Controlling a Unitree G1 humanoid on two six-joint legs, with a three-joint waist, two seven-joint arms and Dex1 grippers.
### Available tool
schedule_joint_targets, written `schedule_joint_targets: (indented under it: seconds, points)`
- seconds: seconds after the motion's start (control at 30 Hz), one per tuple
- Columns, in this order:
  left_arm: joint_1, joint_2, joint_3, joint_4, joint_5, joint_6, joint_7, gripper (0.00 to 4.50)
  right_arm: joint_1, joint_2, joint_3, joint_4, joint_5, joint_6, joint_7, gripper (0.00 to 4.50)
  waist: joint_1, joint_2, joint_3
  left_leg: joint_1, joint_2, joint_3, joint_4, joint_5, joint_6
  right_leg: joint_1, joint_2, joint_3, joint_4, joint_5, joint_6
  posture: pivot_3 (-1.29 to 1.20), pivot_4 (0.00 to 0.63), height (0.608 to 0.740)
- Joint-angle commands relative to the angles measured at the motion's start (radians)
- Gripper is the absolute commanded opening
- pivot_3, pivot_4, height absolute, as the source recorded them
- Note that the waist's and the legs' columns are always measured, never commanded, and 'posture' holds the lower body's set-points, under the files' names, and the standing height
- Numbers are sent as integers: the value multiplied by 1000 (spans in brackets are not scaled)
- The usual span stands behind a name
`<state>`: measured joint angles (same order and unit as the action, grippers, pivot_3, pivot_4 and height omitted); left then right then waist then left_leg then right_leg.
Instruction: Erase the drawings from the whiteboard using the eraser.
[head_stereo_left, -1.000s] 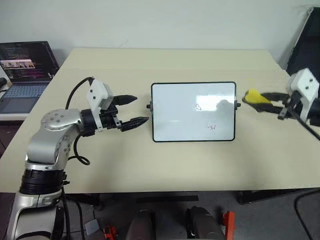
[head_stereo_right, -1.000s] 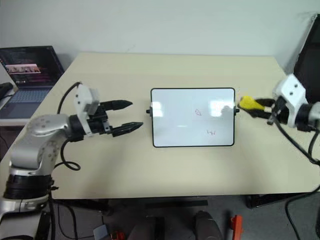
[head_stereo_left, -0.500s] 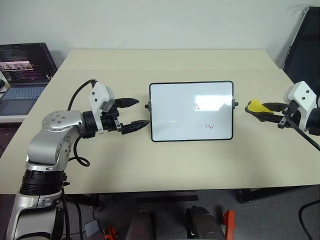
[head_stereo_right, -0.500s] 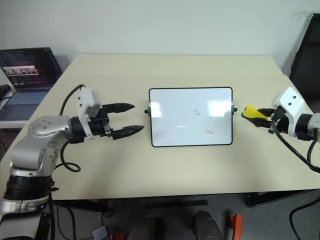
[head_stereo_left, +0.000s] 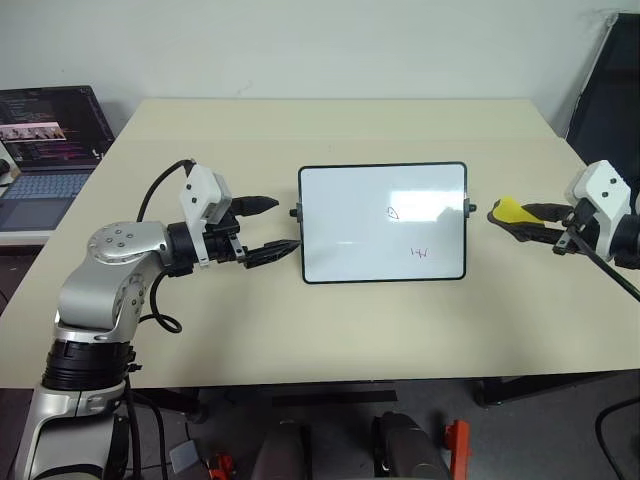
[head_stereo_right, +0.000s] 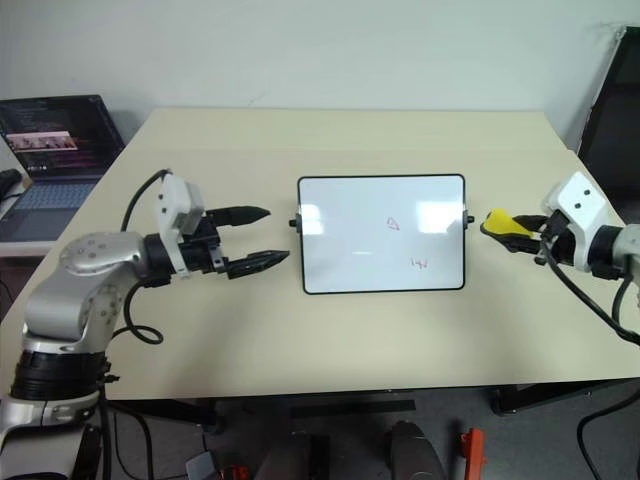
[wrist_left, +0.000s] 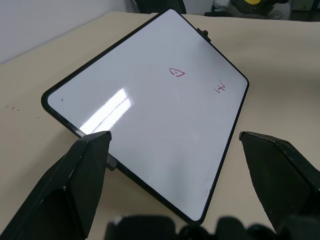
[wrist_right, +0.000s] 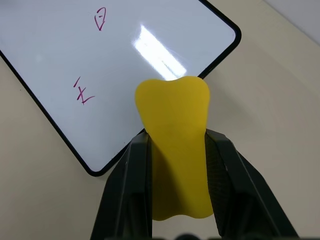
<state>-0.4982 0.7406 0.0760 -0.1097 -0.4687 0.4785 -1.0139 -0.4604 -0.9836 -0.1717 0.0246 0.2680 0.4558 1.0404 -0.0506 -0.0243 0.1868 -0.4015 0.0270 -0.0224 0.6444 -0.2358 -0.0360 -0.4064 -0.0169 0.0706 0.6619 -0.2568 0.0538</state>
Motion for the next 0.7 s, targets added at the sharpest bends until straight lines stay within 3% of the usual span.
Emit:
schedule_joint_targets:
  seconds: [0.03,0.23,0.37,0.53,0.7]
  points:
    - [-6,-3,11,-20,-4,-15,5,4500,-26,2,-2,-27,16,6,-8,1092,0,0,0,0,0,0,0,0,0,0,0,0,0,0,0,0,150,740]
    - [1,-9,11,-22,-3,-16,6,4500,-60,26,8,-29,22,16,-21,1092,-1,0,0,0,0,0,0,0,0,0,0,0,0,0,0,0,150,740]
    - [8,-17,-8,-13,11,-22,2,4500,-150,155,77,-81,11,42,-115,1092,-8,0,0,1,0,0,0,0,0,0,0,0,1,0,0,0,150,740]
    - [30,-38,-48,8,44,-43,4,4500,-243,313,222,-32,-115,32,-261,1091,-5,0,0,1,1,-1,0,0,0,0,1,0,2,0,0,0,150,740]
    - [40,-56,-53,-4,37,-38,5,4500,-312,374,318,120,-264,-50,-365,1091,6,0,0,-1,0,-1,0,0,0,-1,0,-1,1,0,-1,0,150,740]
